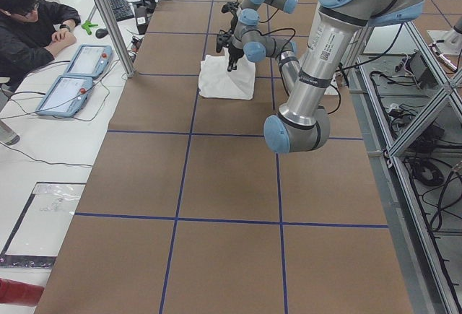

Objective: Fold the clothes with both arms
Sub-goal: 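Lift the near edge with both grippers and fold it toward the far edge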

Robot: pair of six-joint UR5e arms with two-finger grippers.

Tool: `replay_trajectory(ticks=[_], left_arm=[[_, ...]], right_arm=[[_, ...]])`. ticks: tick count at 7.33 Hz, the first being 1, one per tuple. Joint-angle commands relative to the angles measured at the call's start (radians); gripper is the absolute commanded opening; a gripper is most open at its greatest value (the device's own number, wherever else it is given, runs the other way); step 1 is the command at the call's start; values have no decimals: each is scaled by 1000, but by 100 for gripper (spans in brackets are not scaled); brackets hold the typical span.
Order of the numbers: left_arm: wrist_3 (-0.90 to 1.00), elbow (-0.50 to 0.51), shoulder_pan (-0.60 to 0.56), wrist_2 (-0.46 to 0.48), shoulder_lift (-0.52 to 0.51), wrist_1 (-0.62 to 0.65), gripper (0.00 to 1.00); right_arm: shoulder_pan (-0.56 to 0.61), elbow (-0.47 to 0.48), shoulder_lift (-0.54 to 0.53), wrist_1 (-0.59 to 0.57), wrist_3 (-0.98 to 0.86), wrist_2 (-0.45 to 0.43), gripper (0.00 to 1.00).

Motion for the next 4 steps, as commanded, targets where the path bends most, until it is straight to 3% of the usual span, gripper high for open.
replay_trajectory(ticks=[1,3,4], left_arm=[[13,209,-44,2,-48,-144,0],[13,335,-61,6,-94,-213,0],[17,341,-70,17,-96,-221,0]], right_arm=[[27,-165,42,100,-11,3,0],[47,-271,48,189,-22,3,0],[61,-285,48,203,-40,9,0]])
